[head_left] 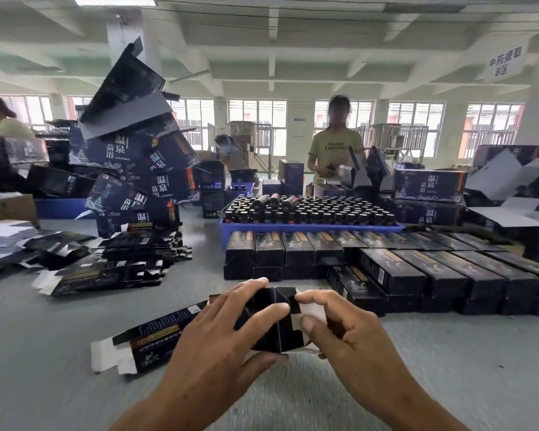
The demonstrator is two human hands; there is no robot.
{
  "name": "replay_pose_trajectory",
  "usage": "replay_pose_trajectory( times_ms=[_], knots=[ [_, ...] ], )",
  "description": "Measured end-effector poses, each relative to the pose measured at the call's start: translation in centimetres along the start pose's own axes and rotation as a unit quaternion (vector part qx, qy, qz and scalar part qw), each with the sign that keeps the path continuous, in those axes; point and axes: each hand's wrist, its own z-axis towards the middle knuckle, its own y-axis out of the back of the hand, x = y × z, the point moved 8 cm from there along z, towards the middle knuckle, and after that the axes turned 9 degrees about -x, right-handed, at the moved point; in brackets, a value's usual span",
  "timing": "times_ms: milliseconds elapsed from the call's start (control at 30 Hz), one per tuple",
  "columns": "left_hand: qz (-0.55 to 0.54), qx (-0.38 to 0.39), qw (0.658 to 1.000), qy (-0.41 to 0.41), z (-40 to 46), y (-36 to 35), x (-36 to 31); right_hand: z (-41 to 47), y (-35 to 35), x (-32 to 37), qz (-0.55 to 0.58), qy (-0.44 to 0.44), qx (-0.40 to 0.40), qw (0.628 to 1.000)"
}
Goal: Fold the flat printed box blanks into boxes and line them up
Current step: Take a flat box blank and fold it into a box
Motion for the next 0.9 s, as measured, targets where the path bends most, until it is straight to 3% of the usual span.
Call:
replay_pose_trajectory(
  times_ms=[200,467,733,900],
  knots=[
    [0.039,0.03,0.999,-0.019,-0.2,-0.9,-0.2,-0.1,-0.3,-0.1,0.0,0.014,0.015,1.0],
    [0.033,0.008,0.999,-0.013,-0.4,-0.5,0.6,-0.5,-1.7,-0.7,0.054,-0.055,0.134,0.988],
    [0.013,0.0,1.0,-0.024,-0.4,-0.6,-0.1,-0.3,-0.6,-1.0,0.039,-0.042,0.027,0.998],
    [0.03,-0.014,0.999,-0.038,-0.5,-0.5,-0.2,-0.5,-0.7,-0.7,0.039,-0.031,0.003,0.999]
  ],
)
